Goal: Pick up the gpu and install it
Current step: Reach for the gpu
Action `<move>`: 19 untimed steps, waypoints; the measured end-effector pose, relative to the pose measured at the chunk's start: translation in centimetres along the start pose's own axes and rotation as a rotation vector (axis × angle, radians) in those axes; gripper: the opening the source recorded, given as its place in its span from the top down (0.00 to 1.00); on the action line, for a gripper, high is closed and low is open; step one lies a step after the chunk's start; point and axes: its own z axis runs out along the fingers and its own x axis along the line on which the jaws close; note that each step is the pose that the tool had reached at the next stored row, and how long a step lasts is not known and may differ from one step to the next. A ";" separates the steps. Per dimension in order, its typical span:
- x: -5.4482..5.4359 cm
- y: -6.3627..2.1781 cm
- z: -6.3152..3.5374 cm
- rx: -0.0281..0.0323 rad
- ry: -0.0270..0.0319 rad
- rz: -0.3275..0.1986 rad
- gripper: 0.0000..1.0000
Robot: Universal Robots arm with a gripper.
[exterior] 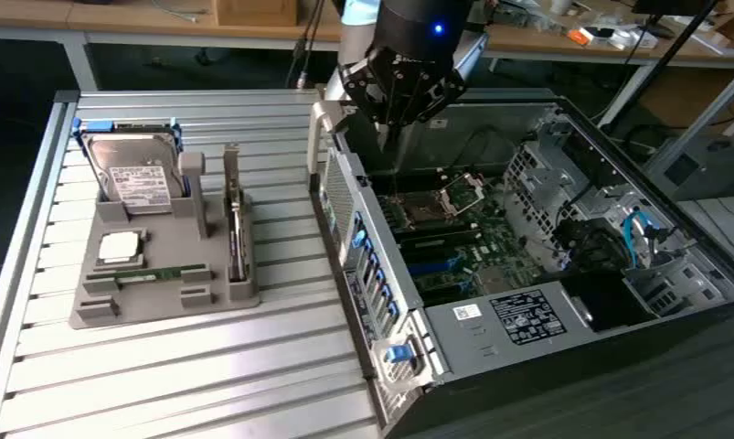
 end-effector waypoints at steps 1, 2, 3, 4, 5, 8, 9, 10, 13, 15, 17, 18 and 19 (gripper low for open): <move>0.0 0.00 0.00 0.0000 0.0000 0.000 0.89; 0.1 -0.01 -0.01 0.0001 0.0000 0.000 0.89; 0.2 -0.01 0.00 0.0000 0.0000 0.000 0.89; 0.2 -0.02 0.00 -0.0001 -0.0001 0.000 0.89; 0.3 -0.02 -0.01 0.0000 0.0000 0.000 0.89; 0.5 -0.04 -0.02 0.0000 0.0000 0.000 0.89; 0.7 -0.05 -0.02 0.0000 -0.0001 0.000 0.89; 0.7 -0.05 -0.02 0.0000 0.0000 0.000 0.89; 0.9 -0.07 -0.02 -0.0001 0.0000 0.000 0.89; 1.1 -0.08 -0.03 0.0000 0.0000 0.000 0.89; 1.3 -0.10 -0.04 0.0000 0.0000 0.000 0.89; 1.4 -0.11 -0.04 0.0000 0.0000 0.000 0.89; 1.5 -0.11 -0.04 0.0000 0.0000 0.000 0.89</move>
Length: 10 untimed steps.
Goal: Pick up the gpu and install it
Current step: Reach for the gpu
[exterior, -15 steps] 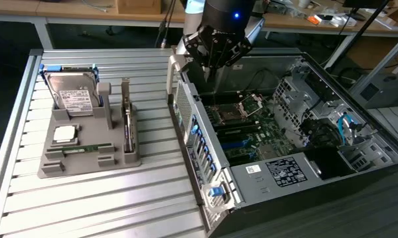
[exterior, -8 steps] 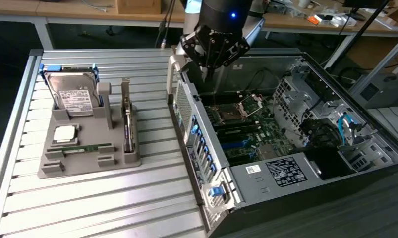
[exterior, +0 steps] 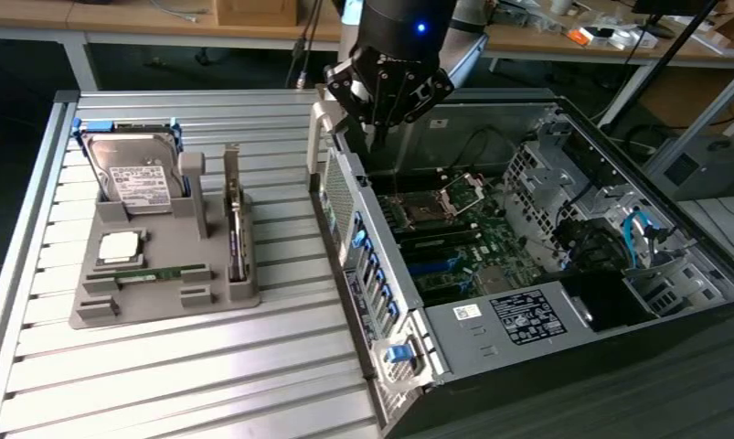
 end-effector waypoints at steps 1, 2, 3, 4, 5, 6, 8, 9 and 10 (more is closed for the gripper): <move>0.1 -0.01 0.00 -0.0001 0.0000 0.000 0.89; 0.2 -0.01 -0.01 0.0000 0.0000 0.000 0.89; 0.2 -0.02 -0.01 0.0000 0.0000 0.000 0.89; 0.3 -0.02 -0.01 0.0000 0.0000 0.000 0.89; 0.4 -0.03 -0.01 0.0000 0.0000 0.000 0.89; 0.4 -0.03 -0.01 0.0000 0.0000 0.000 0.89; 0.5 -0.03 -0.02 0.0001 0.0000 0.000 0.89; 0.5 -0.04 -0.02 0.0000 0.0000 0.000 0.89; 0.6 -0.04 -0.01 0.0000 0.0000 0.000 0.89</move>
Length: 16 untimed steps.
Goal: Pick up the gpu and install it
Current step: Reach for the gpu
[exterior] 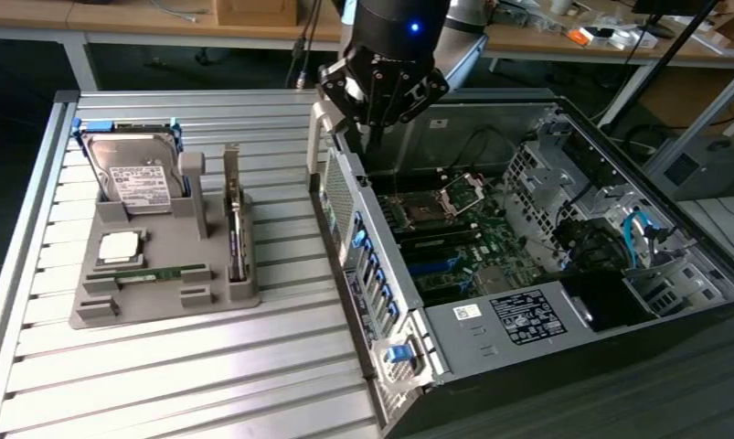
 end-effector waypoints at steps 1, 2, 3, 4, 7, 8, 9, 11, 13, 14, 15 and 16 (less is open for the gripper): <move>0.0 0.00 0.00 -0.0001 0.0000 0.000 0.89; 0.1 0.00 0.00 0.0000 0.0000 0.000 0.89; 0.1 -0.01 -0.01 0.0001 0.0000 0.000 0.89; 0.1 -0.01 -0.01 0.0001 0.0000 0.000 0.89; 0.2 -0.02 0.00 0.0000 -0.0001 0.000 0.89; 0.3 -0.02 -0.01 0.0000 0.0000 0.000 0.89; 0.3 -0.02 -0.01 0.0000 0.0000 0.000 0.89; 0.3 -0.02 -0.01 0.0000 0.0000 0.000 0.89; 0.4 -0.03 -0.01 0.0000 0.0000 0.000 0.89; 0.5 -0.04 -0.01 0.0000 0.0000 0.000 0.89; 0.5 -0.04 -0.01 0.0000 0.0000 0.000 0.89; 0.6 -0.04 -0.01 0.0000 -0.0001 0.000 0.89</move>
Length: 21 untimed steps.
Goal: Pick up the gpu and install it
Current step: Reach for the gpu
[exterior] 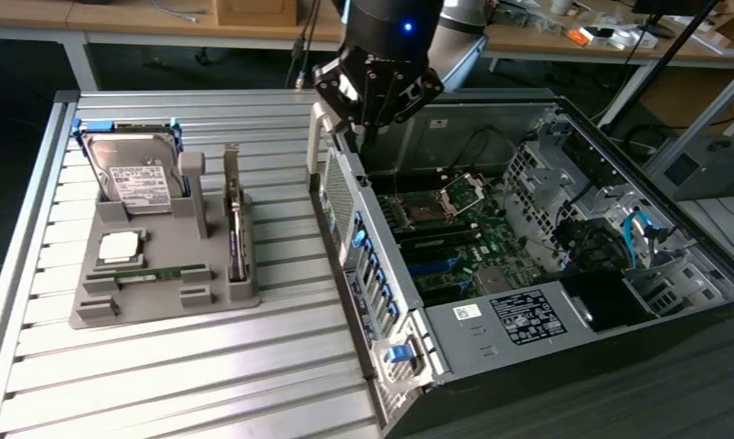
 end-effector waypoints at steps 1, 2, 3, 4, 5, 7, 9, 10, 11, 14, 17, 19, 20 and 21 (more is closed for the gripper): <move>0.0 0.00 0.00 0.0000 0.0001 0.000 0.89; 0.1 -0.01 -0.01 0.0001 0.0001 0.000 0.89; 0.1 -0.01 -0.01 0.0000 0.0000 0.000 0.89; 0.2 -0.02 -0.01 0.0001 0.0001 0.000 0.89; 0.3 -0.02 -0.01 0.0000 0.0000 0.000 0.89; 0.4 -0.03 -0.01 0.0001 0.0001 0.000 0.89; 0.5 -0.04 -0.01 0.0000 0.0000 0.000 0.89; 0.5 -0.04 -0.02 0.0001 0.0001 0.000 0.89; 0.6 -0.04 -0.02 0.0000 0.0000 0.000 0.89; 0.6 -0.05 -0.02 0.0000 0.0001 0.000 0.89; 0.7 -0.05 -0.03 0.0001 0.0001 0.000 0.89; 0.8 -0.06 -0.03 0.0001 0.0001 0.000 0.89; 0.8 -0.06 -0.03 0.0001 0.0001 0.000 0.89; 0.9 -0.06 -0.03 0.0000 0.0001 0.000 0.89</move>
